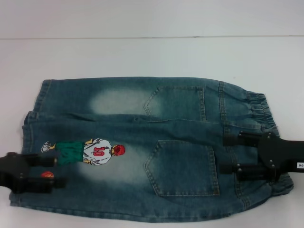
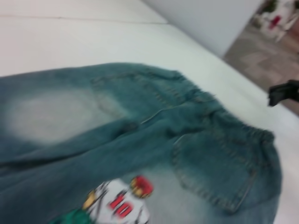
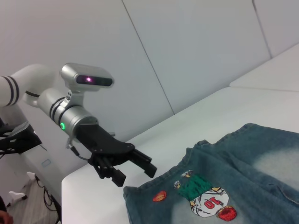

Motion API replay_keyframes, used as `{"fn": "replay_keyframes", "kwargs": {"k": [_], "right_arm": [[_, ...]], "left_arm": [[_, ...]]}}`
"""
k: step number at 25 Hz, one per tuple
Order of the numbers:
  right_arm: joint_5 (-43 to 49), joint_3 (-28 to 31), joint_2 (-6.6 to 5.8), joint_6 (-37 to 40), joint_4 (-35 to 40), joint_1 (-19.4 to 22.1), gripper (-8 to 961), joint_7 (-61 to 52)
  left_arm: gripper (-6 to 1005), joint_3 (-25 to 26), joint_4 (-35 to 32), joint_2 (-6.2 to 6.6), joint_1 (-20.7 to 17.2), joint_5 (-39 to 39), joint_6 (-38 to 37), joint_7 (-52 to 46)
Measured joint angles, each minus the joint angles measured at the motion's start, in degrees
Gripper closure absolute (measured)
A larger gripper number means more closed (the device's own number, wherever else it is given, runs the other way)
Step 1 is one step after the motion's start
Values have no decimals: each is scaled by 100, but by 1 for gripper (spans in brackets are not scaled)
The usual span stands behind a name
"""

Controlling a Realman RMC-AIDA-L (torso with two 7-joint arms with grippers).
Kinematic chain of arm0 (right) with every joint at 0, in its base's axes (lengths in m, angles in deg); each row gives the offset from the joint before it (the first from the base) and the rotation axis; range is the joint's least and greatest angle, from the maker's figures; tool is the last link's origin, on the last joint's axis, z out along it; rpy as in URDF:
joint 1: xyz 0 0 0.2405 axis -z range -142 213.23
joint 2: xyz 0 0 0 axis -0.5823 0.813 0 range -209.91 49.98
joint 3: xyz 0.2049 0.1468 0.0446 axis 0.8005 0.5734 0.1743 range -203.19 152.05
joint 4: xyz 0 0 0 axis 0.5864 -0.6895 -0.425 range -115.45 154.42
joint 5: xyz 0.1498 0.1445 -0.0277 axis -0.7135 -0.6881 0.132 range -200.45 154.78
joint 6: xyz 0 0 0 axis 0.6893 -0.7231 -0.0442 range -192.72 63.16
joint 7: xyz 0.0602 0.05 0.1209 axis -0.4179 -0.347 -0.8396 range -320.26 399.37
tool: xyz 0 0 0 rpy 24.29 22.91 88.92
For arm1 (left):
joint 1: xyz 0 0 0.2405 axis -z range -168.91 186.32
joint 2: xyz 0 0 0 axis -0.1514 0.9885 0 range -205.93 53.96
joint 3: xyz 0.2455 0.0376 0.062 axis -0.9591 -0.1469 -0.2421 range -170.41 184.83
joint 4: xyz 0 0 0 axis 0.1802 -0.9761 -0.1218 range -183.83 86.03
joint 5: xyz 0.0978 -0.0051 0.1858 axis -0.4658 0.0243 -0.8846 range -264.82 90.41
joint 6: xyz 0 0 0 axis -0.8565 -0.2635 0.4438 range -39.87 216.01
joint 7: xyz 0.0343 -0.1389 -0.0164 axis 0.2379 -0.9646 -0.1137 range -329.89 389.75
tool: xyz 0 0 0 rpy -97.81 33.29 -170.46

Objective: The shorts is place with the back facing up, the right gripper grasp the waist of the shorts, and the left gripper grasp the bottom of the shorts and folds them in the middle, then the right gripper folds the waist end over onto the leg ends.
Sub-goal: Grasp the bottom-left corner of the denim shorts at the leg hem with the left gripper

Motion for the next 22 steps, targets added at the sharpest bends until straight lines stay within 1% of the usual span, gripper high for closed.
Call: {"fn": "replay_keyframes", "kwargs": {"k": [7, 14, 22], "right_arm": [[-56, 17, -1, -12, -11, 4, 26, 19], [-68, 32, 0, -20, -14, 5, 25, 36], [-78, 86, 0, -22, -14, 2, 26, 40]], "left_arm": [[83, 104, -406, 59, -31, -529, -61, -324], [82, 333, -737, 127, -34, -1047, -229, -511], [87, 379, -858, 133, -40, -1526, -269, -638]]}}
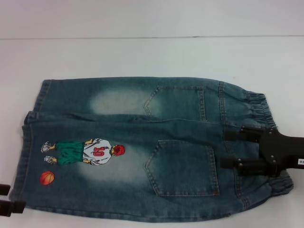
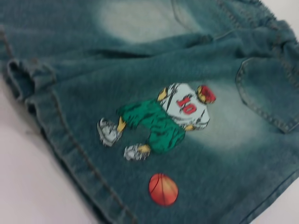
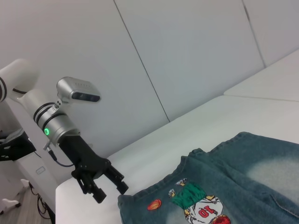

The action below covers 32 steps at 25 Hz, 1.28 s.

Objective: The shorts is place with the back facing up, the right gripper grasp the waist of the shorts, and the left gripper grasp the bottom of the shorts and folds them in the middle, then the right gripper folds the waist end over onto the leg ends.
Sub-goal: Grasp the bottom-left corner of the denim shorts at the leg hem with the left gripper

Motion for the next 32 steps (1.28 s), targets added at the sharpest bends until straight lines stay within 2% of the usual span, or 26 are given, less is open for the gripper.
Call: {"fn": "replay_keyframes", "kwargs": {"k": [18, 32], "right_arm": [[2, 51, 0, 57, 0, 17, 25, 1], [-51, 50, 0, 72, 0, 57, 26, 1]], "left_arm": [[97, -55, 210, -76, -6, -216, 339, -9], [105, -44, 222, -105, 64, -140, 296, 19]]}}
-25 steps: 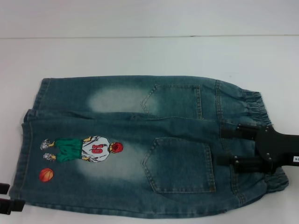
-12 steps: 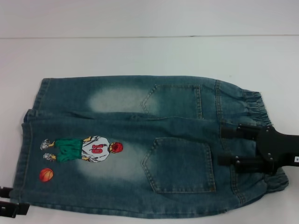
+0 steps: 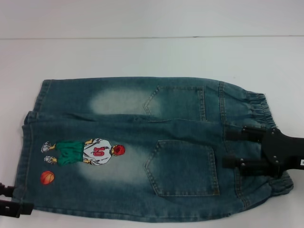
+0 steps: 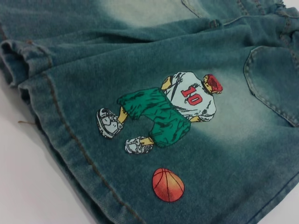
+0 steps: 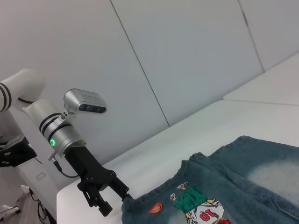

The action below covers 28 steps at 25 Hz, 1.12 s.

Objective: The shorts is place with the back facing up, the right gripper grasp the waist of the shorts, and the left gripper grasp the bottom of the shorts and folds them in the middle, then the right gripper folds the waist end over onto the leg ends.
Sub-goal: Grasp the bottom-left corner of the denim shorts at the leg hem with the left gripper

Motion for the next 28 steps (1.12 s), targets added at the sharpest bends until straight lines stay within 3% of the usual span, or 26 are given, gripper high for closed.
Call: {"fn": "replay_keyframes", "kwargs": {"k": [12, 17, 28], "right_arm": [[-29, 0, 0, 8, 0, 12, 26, -8], [-67, 0, 0, 35, 0, 22, 25, -16], [-117, 13, 0, 138, 56, 22, 25, -44]], "left_arm": [[112, 30, -1, -7, 0, 5, 8, 5], [223, 31, -24, -7, -13, -25, 8, 1], [223, 123, -129, 54, -9, -86, 180, -110]]}}
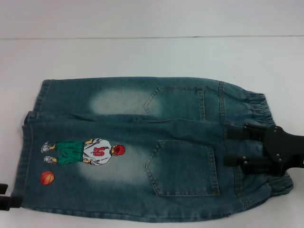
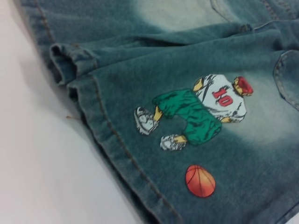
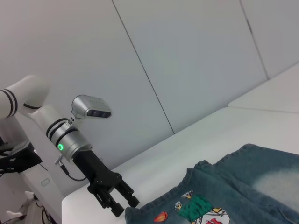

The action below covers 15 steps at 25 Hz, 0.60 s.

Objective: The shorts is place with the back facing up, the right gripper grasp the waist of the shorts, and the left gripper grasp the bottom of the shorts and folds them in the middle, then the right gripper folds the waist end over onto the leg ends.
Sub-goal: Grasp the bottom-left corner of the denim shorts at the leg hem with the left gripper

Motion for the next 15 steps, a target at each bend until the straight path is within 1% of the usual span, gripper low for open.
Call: {"fn": "replay_keyframes", "kwargs": {"k": [6, 9, 15], "right_arm": [[-35, 5, 0, 15, 5, -2, 25, 0], [-35, 5, 0, 20, 6, -2, 25, 0], [-35, 5, 0, 20, 6, -3, 25, 0]], "left_arm": [[222, 3, -103, -3, -39, -172, -16, -18], [222, -9, -218, -28, -71, -185, -66, -49], [223, -100, -230, -75, -76, -189, -169, -71]]}}
